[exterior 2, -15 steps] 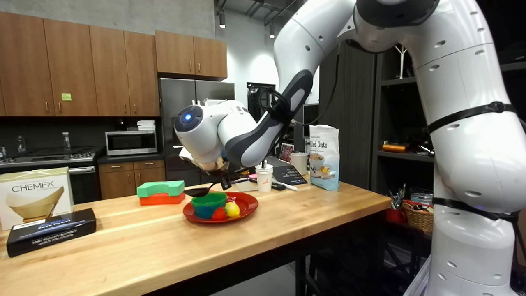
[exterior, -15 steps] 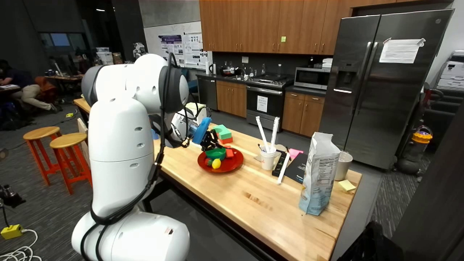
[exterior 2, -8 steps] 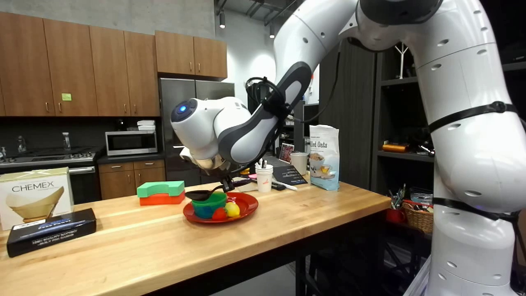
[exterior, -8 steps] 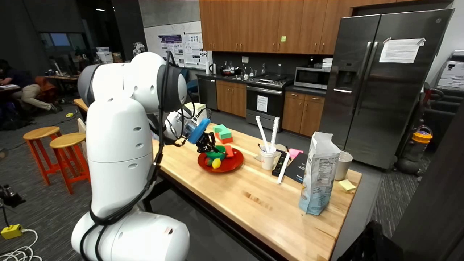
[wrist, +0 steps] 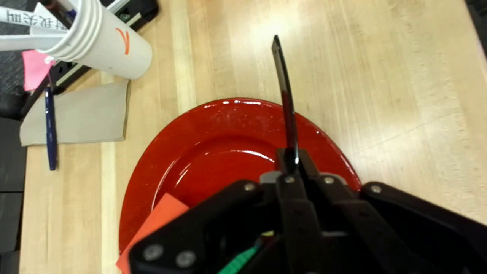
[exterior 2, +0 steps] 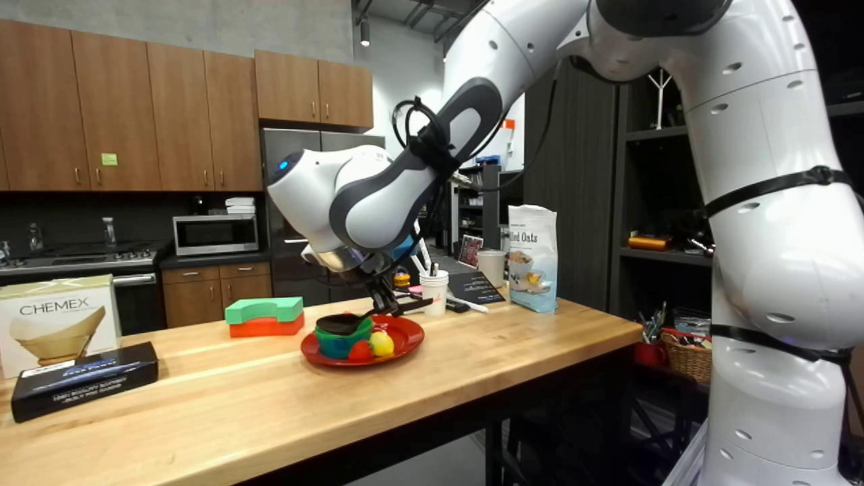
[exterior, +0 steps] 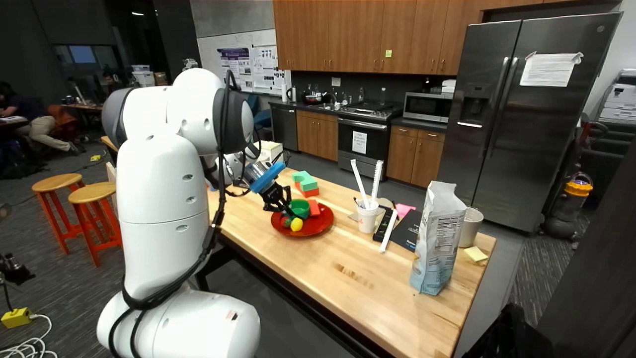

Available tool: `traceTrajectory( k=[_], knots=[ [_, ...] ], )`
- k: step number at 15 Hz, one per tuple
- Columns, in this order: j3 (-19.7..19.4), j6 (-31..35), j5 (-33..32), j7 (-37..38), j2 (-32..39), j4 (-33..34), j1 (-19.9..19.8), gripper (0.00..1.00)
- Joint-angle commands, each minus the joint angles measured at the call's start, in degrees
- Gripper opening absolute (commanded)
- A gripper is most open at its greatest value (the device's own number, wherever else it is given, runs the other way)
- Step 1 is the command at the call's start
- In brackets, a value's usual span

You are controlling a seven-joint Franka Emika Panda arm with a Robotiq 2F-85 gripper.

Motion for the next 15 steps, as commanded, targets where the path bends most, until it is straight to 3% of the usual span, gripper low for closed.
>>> traceTrajectory(
  k=[1,8,10,15],
  knots=[
    [0.14,-5.91,5.80,-3.74,-0.45,2.48,0.56,0.01],
    [0.04,-10.09,17.29,-9.03,-0.16,6.11,0.32,0.01],
    [-0.14,-8.52,15.90,-7.47,0.10,5.28,0.79,0.05],
    [-0.12,-9.59,17.01,-7.75,0.27,6.04,0.77,0.01]
  ],
)
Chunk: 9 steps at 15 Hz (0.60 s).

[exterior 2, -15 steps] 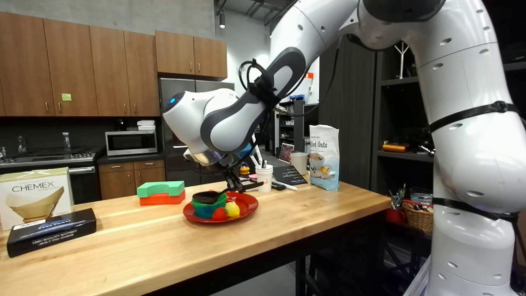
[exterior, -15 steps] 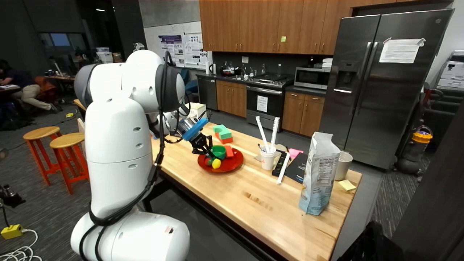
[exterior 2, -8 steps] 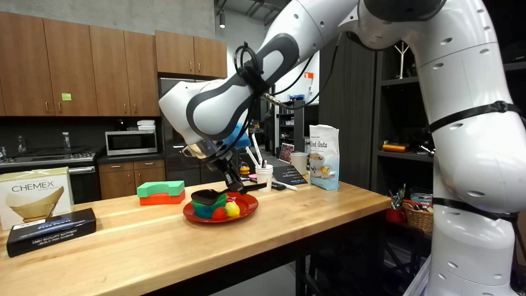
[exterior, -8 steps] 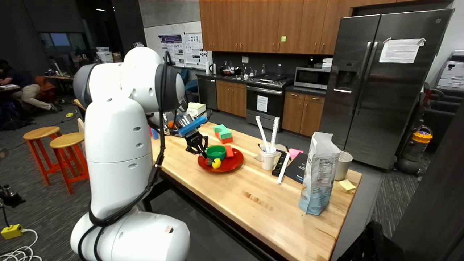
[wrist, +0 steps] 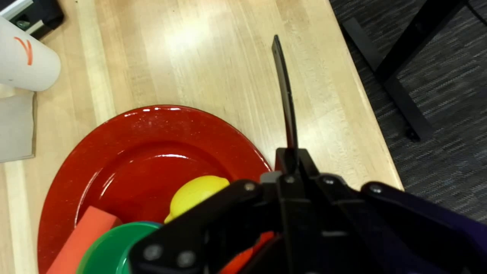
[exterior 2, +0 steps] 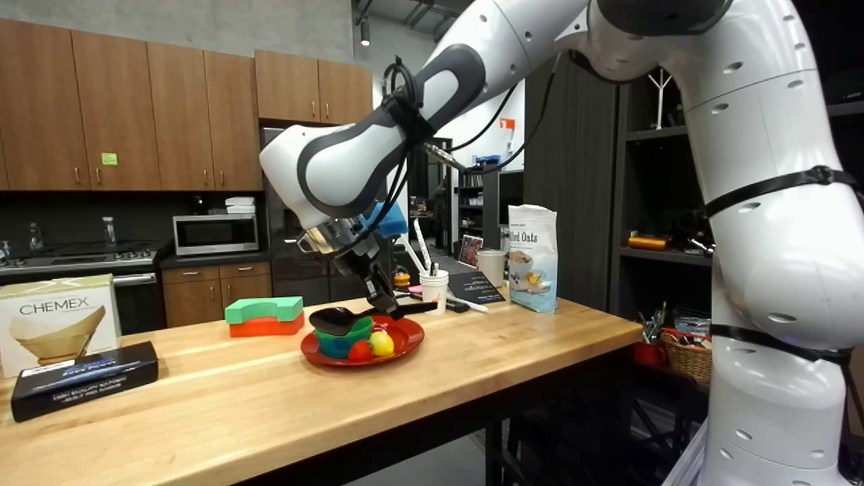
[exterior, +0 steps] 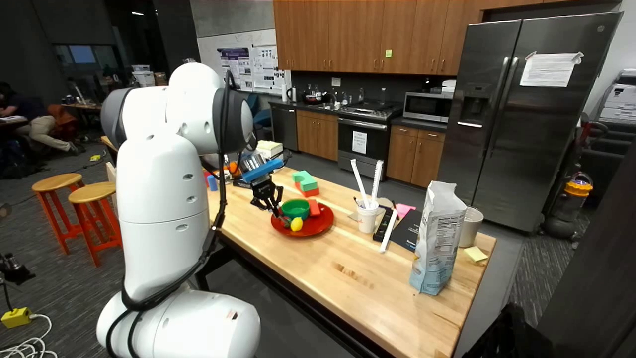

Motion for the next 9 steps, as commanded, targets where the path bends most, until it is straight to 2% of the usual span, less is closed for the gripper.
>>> traceTrajectory(
  k=[1,5,9],
  knots=[
    [-0.47,-3.13,-0.22,0.33,0.64,1.19,0.84,0.01],
    [-0.40,-9.95,-0.54,0.48,1.90,2.90,1.46,0.01],
    [-0.34,-13.23,-1.42,0.84,2.71,3.96,1.98,0.01]
  ],
)
